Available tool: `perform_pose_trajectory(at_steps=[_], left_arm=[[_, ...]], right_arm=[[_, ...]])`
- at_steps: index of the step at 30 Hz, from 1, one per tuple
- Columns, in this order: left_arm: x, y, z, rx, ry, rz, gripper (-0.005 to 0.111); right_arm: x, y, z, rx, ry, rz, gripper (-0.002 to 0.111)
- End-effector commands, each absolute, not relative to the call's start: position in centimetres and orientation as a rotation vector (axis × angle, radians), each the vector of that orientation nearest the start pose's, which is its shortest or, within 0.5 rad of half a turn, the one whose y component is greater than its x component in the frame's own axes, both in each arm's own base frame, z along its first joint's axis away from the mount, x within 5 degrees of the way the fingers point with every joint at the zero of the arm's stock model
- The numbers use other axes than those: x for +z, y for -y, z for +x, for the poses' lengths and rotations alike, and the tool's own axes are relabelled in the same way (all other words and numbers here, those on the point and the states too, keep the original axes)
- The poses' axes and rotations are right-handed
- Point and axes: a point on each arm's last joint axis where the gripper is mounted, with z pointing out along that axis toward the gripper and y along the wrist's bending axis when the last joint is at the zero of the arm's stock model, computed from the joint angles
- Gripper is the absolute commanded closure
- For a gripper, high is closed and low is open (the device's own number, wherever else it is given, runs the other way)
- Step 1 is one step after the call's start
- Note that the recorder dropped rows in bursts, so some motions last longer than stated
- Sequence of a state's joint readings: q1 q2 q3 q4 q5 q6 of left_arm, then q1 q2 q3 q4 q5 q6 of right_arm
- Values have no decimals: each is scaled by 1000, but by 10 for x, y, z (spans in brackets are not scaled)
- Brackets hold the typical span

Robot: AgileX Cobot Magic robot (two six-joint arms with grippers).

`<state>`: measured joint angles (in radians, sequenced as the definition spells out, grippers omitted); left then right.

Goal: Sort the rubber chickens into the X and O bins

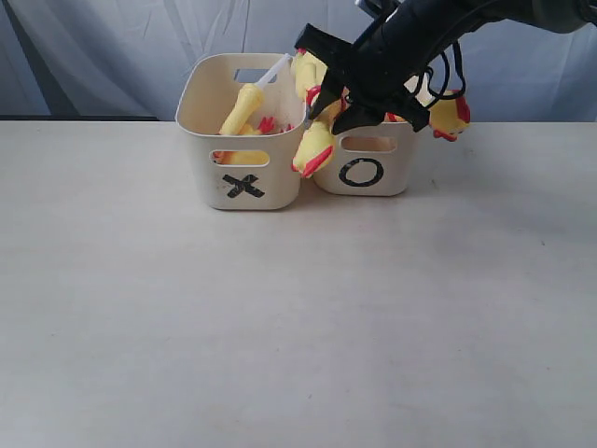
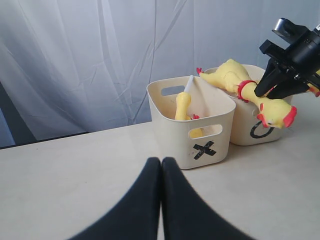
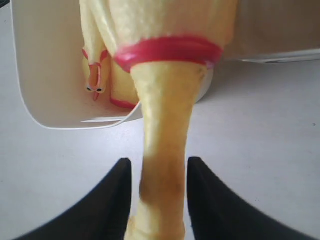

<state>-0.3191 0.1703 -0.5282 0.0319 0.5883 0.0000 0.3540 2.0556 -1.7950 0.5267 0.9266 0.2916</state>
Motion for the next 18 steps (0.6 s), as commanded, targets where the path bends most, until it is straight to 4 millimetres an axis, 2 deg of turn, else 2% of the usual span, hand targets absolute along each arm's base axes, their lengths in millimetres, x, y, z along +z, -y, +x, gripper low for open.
perform_pose_trajectory(at_steps=[1,18], left_arm=[[323,9,33,-206,-1688,283,106],[323,9,33,-206,-1688,283,106]], right_arm=[[265,-192,420,864,-2708,206,69],[265,-193,420,878,-2707,213,69]])
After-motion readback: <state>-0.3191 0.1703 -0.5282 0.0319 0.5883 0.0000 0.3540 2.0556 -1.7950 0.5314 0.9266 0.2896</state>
